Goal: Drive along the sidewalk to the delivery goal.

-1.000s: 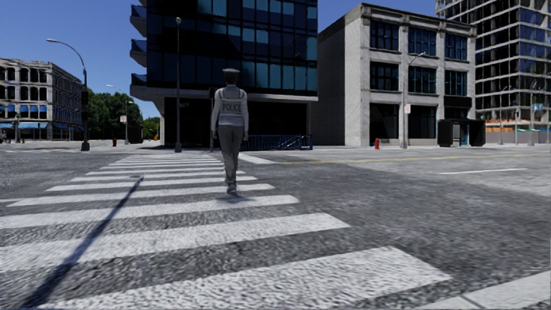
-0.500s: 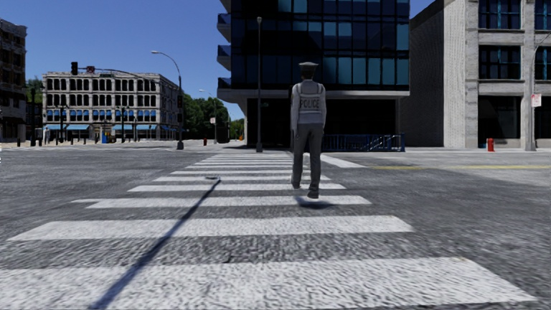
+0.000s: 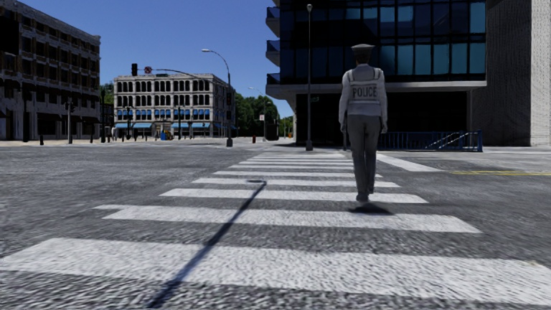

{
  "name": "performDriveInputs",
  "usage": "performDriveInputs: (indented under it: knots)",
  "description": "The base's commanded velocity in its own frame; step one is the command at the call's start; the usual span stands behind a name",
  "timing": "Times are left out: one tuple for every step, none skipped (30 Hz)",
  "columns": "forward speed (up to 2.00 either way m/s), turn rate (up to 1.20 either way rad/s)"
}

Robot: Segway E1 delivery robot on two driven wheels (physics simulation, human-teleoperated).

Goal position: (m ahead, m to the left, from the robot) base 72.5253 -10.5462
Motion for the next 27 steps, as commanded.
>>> performDriveInputs:
  knots:
    - [1.80, 0.82]
    - [1.80, 0.82]
    - [1.80, 0.82]
    - [1.80, 0.82]
    - [1.82, 0.83]
    - [1.85, 0.84]
    - [1.89, 0.85]
    - [1.89, 0.85]
    - [1.94, 0.85]
    - [2.00, 0.85]
    - [2.00, 0.85]
    - [2.00, 0.82]
    - [2.00, 0.82]
    - [2.00, 0.64]
    - [2.00, 0.50]
    - [2.00, 0.50]
    - [2.00, 0.46]
    - [1.99, 0.00]
    - [1.99, 0.00]
    - [1.99, 0.00]
    - [1.99, 0.00]
    - [1.99, 0.00]
    - [1.99, 0.00]
    - [1.99, 0.00]
    - [1.99, 0.00]
    - [1.99, 0.00]
    - [1.99, -0.23]
